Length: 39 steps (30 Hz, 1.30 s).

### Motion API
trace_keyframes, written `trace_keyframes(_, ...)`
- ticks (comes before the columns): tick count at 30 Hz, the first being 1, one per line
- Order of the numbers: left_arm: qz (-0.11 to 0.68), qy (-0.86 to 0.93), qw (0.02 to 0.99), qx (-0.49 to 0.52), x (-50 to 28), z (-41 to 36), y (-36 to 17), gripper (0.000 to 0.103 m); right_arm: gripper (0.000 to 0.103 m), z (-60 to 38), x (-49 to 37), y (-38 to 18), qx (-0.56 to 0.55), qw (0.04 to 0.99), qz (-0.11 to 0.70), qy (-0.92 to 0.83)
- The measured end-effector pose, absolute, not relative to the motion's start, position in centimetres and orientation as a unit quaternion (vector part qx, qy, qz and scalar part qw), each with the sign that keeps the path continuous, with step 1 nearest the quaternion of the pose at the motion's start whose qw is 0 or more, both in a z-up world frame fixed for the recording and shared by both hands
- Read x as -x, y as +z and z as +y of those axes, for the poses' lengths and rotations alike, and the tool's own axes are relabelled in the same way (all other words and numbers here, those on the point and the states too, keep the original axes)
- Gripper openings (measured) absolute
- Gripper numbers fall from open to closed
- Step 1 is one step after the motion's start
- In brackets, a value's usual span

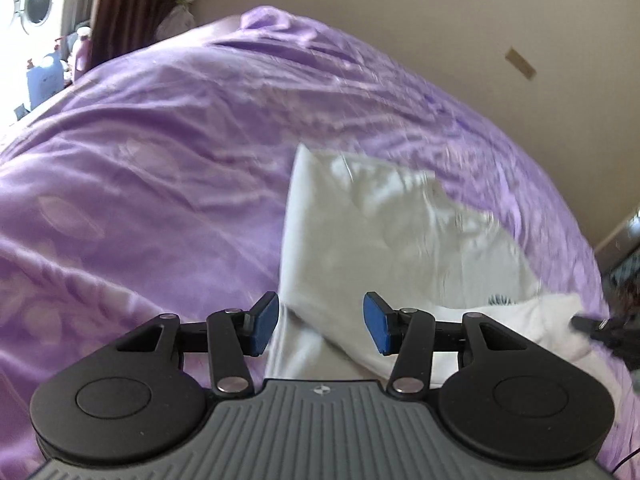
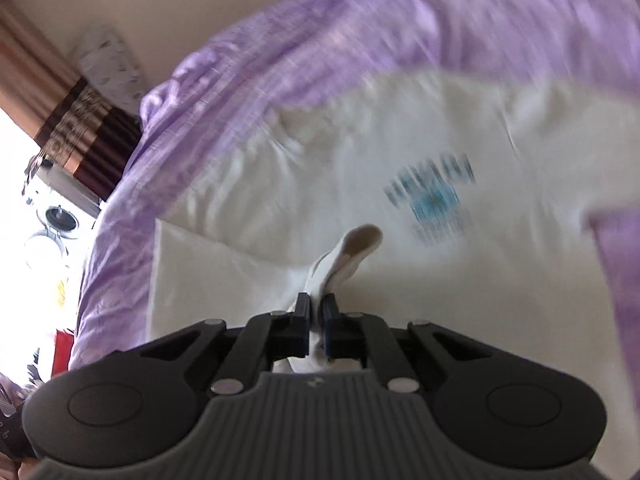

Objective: Fold small clothes

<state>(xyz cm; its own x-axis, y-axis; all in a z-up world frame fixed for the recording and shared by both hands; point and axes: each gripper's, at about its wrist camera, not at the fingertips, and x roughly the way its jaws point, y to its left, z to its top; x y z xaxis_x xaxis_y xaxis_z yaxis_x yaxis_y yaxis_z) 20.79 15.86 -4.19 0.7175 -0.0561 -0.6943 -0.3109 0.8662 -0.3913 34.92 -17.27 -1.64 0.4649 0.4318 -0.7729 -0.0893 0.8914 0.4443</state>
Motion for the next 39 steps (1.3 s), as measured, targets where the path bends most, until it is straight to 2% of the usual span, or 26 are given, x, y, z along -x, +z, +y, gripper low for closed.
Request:
trace_keyframes(4, 0.364, 0.083, 0.888, 0.268, -21.4, 16.7, -3.9, 0.057, 0.001, -14.3, -37.2, 4.0, -0.158, 0.859, 0.449, 0.189)
trace_keyframes(9, 0.364, 0.089, 0.886, 0.272, -22.2, 17.0, -3.9, 0.057, 0.000, -13.5, -38.2, 12.0, -0.163, 0.895, 0.344, 0.230)
trace_keyframes(13, 0.366, 0.085, 0.885, 0.275, -23.5, 17.6, -3.6, 0.057, 0.000, -18.0, -39.2, 14.0, -0.170, 0.919, 0.302, 0.186)
trace_keyframes(15, 0.373, 0.084, 0.883, 0.272, -24.7, 17.7, -3.9, 0.057, 0.000, -20.9, -40.2, 12.2, -0.160, 0.923, 0.320, 0.146)
trace_keyframes(21, 0.402, 0.048, 0.873, 0.273, -28.7, 17.3, -6.3, 0.057, 0.001, -28.0, -43.1, -1.9, -0.183, 0.874, 0.448, 0.050)
trace_keyframes(24, 0.409, 0.033, 0.867, 0.284, -30.8, 17.6, -7.6, 0.057, 0.001, -29.8, -43.1, -6.6, -0.208, 0.856, 0.471, 0.039)
trace_keyframes(28, 0.404, 0.027, 0.859, 0.315, -33.9, 18.3, -9.6, 0.057, 0.001, -30.8, -43.5, -8.5, -0.209, 0.857, 0.468, 0.054)
trace_keyframes(31, 0.402, 0.009, 0.848, 0.347, -36.7, 18.9, -11.2, 0.063, 0.001, -31.1, -43.9, -8.7, -0.208, 0.857, 0.467, 0.066)
trace_keyframes(35, 0.404, 0.018, 0.833, 0.378, -39.3, 19.8, -13.4, 0.063, 0.001, -31.0, -43.7, -8.8, -0.203, 0.859, 0.461, 0.089)
trace_keyframes(36, 0.405, 0.018, 0.832, 0.378, -39.6, 19.9, -13.7, 0.054, 0.001, -30.9, -43.7, -8.7, -0.200, 0.860, 0.460, 0.094)
trace_keyframes(39, 0.392, 0.005, 0.837, 0.381, -39.5, 20.2, -13.8, 0.005, 0.001, -30.7, -44.0, -8.5, -0.187, 0.862, 0.460, 0.101)
